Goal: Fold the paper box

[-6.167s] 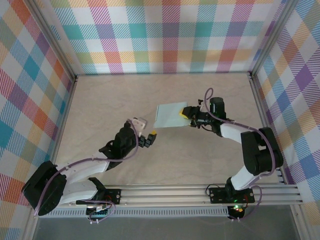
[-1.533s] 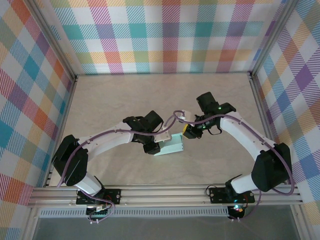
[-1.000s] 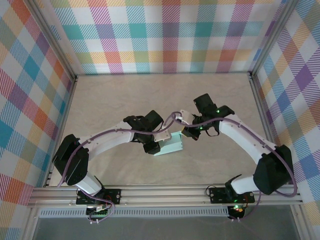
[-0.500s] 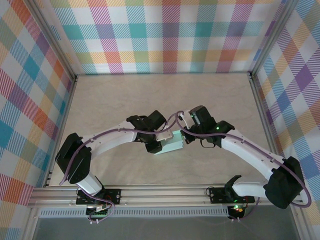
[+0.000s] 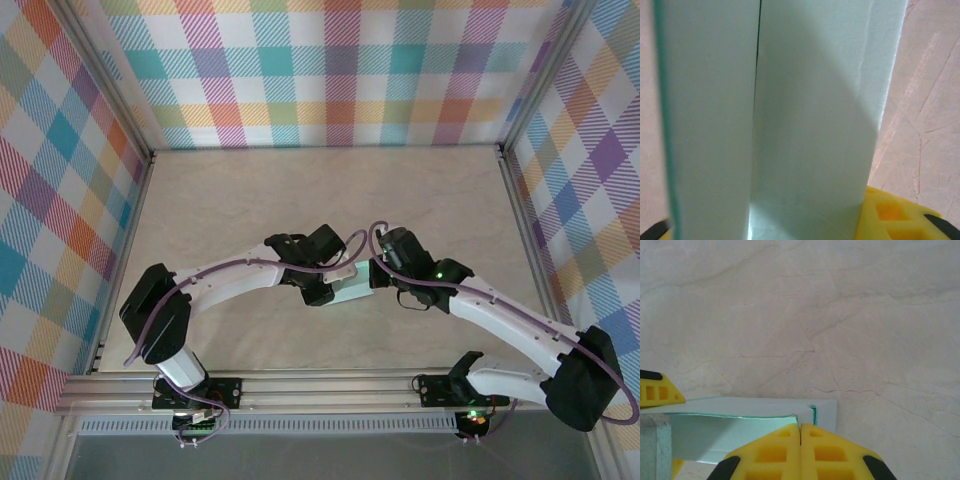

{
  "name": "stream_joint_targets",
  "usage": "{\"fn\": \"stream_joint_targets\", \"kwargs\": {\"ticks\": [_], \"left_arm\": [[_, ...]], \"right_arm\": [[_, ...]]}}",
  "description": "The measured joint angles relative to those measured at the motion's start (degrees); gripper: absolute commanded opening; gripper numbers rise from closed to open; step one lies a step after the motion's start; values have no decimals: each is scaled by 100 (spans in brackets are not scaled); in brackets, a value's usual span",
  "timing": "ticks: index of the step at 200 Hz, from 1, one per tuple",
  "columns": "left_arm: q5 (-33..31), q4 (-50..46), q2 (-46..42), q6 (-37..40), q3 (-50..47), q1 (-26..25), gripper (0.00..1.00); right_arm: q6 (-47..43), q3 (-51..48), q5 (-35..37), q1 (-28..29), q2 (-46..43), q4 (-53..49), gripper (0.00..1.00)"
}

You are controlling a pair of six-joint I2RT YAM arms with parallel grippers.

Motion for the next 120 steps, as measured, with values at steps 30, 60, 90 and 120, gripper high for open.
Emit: {"fn": "stream_joint_targets", "kwargs": {"ticks": [30, 60, 90, 120], "left_arm": [[-13, -72, 103, -87, 122, 0, 37], [-17, -68, 160, -129, 179, 0, 37], [-13, -66, 162, -127, 179, -2, 37], [-9, -68, 166, -127, 179, 0, 39]], "right_arm": [[376, -177, 387, 201, -4, 201, 0], [483, -509, 627, 282, -44, 551, 0], [404, -883, 728, 319, -280, 907, 0], [162, -1054, 728, 319, -367, 1154, 0]]}}
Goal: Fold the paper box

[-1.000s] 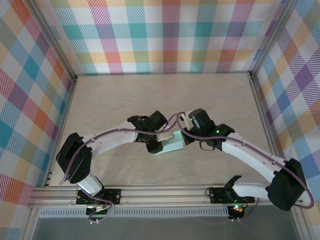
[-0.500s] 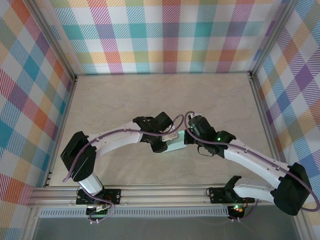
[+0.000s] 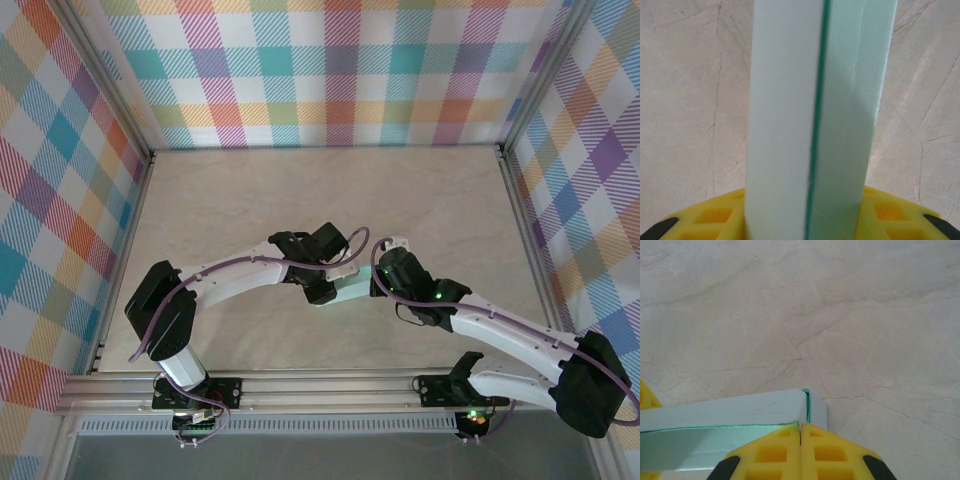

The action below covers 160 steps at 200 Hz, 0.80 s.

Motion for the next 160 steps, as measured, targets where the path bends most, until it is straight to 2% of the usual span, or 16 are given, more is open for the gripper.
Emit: {"fn": "stream_joint_targets", "kwargs": {"ticks": [49, 65, 80, 123, 160], "left_arm": [[-9, 11, -7, -87, -2, 0, 48], [-20, 33, -55, -164, -15, 0, 58], [-92, 50, -164, -258, -37, 0, 62], [-356, 186, -584, -494, -258, -42, 65], [-413, 195, -879, -767, -457, -94, 82]], "right_arm": [[-177, 4, 2, 0, 50, 24, 0], [-177, 28, 26, 0, 74, 13, 0], [-177, 35, 48, -2, 83, -4, 0], [-177, 105, 118, 0, 146, -96, 0], [-175, 157, 127, 0, 146, -221, 0]]}}
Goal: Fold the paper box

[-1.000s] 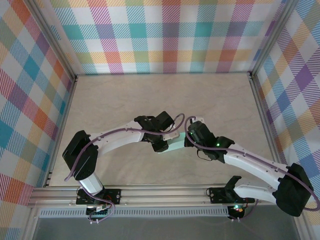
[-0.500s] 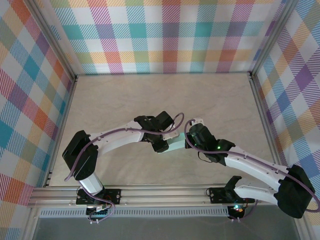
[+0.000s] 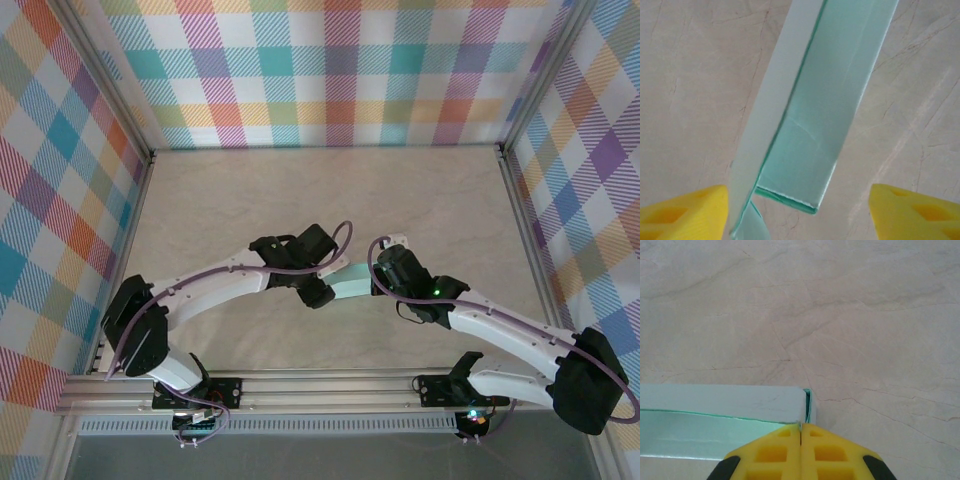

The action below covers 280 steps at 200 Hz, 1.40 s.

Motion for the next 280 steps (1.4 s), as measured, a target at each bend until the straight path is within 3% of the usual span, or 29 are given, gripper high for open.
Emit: {"fn": "stream_joint_targets", "kwargs": {"ticks": [30, 60, 87, 134, 241, 280], "left_arm": [[-31, 31, -372, -219, -114, -35, 83], [-160, -4, -643, -540, -114, -50, 70], [-247, -120, -647, -765, -103, -50, 53], [-455, -238, -599, -990, -81, -50, 39], [-404, -243, -426, -1397, 105, 79, 18], [-389, -245, -402, -1445, 105, 79, 21]], "right_arm": [[4, 107, 2, 0, 15, -192, 0], [39, 310, 0, 0, 133, -437, 0], [50, 417, 0, 0, 184, -595, 0], [90, 470, -2, 0, 195, -691, 0], [173, 479, -22, 33, 192, -708, 0], [175, 479, -26, 33, 192, -708, 0]]}}
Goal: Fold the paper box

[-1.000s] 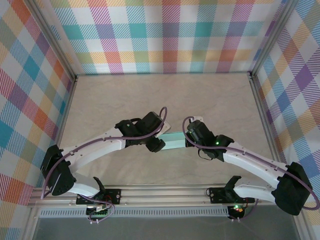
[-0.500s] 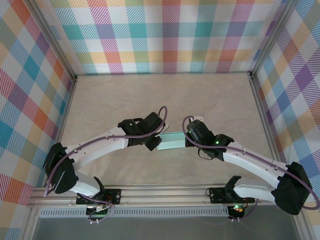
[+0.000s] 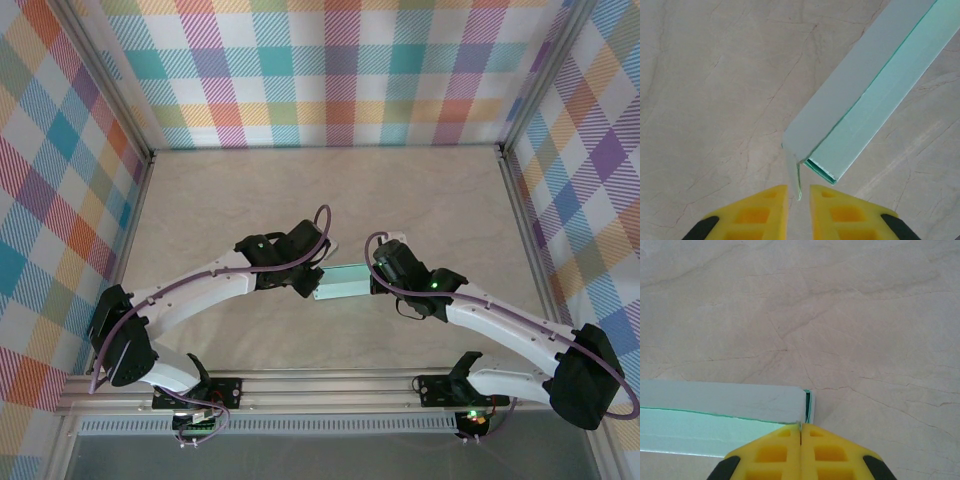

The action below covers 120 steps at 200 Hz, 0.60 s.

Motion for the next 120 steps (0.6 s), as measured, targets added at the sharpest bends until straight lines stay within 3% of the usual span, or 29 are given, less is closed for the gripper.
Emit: {"fn": "stream_joint_targets", "kwargs": {"ticks": [120], "left_arm": [[-26, 4, 61, -17, 0, 2, 22]], "right_arm": [[22, 0, -42, 7, 0, 7, 0]]}}
